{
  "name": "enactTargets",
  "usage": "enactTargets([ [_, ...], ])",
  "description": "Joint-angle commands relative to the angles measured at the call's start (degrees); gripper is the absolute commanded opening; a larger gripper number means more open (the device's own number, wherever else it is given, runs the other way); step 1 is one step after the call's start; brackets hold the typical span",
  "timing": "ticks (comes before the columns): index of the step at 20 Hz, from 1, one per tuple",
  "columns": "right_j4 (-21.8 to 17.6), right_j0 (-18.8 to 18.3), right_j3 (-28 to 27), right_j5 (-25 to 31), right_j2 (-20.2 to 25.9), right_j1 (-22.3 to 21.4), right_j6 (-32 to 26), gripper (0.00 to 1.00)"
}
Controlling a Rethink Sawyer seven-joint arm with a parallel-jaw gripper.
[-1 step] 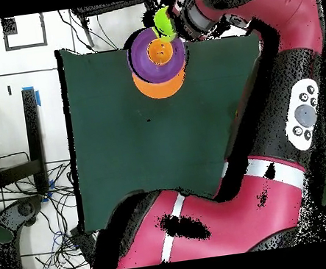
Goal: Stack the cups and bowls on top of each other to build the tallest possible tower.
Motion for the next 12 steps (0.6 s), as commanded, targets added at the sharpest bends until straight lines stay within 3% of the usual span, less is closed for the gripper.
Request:
enactTargets([
  [1, -5.45, 1.81, 9.33, -3.91, 7.31, -0.92, -12.31, 0.0],
  [12, -6.68, 2.01, 12.39, -6.09, 8.8, -2.8, -11.08, 0.0],
])
